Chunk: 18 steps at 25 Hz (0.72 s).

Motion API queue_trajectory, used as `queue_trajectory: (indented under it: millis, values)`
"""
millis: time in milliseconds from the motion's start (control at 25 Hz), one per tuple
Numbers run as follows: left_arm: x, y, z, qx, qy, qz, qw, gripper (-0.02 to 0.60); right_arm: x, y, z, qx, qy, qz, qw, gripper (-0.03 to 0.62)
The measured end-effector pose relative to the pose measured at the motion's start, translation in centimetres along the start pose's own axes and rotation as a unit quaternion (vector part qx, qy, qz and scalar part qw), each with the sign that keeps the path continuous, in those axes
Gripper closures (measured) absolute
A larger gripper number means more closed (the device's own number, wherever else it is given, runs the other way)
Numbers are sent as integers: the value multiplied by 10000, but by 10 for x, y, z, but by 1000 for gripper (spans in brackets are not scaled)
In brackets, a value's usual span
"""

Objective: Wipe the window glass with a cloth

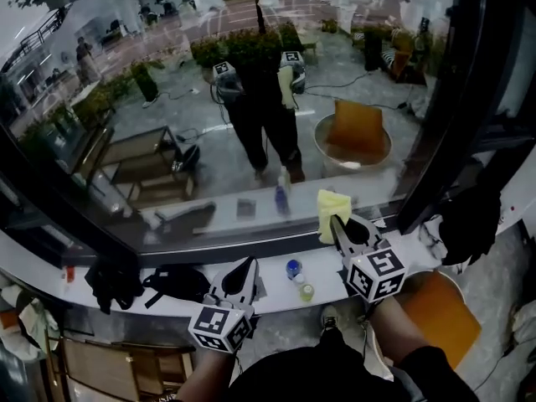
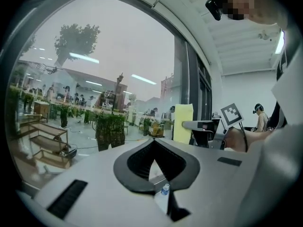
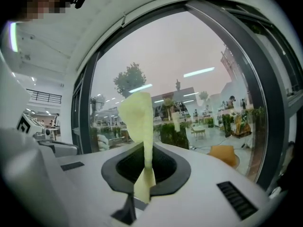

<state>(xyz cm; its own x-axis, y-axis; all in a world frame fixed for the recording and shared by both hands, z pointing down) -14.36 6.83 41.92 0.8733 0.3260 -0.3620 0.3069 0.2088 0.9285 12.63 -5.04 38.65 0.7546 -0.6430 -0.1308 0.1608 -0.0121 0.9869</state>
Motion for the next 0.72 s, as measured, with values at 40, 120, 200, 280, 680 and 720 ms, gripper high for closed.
queue_trajectory:
  millis: [40,120,200,280,680,720]
  values:
    - [-1,2,-10,2,20,-1,10000,583,-15,2,-5,-11,-22,26,10000,555]
    - [-4,9,-31,-44,62,-4,10000,583,-45,6,-16,-36,-64,90,9999,556]
    - [-5,18,-52,-132,105,21,9999,583,-73,9,-27,-53,-96,106,9999,556]
    - [-5,28,-72,-243,142,6,9996,583,-99,11,-40,-68,-114,101,9999,555]
    - [-6,55,-135,-295,240,-332,9987,583,-176,32,-89,-142,-85,363,9992,556]
    - [-2,54,-135,-301,246,-323,9987,583,-178,32,-94,-158,-82,399,9990,556]
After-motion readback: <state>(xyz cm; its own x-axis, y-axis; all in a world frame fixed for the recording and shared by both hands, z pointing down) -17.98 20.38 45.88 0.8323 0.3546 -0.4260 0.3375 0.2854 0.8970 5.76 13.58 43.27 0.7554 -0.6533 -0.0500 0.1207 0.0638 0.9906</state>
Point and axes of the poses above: the fingertips, and each gripper's own axes: z forward along the fingers, x to its right, y out of its underside, the point moved 10 cm from there along -z, backward along the fingers, and after that the axes turned 13 degrees about -z, right-handed, at the moved point
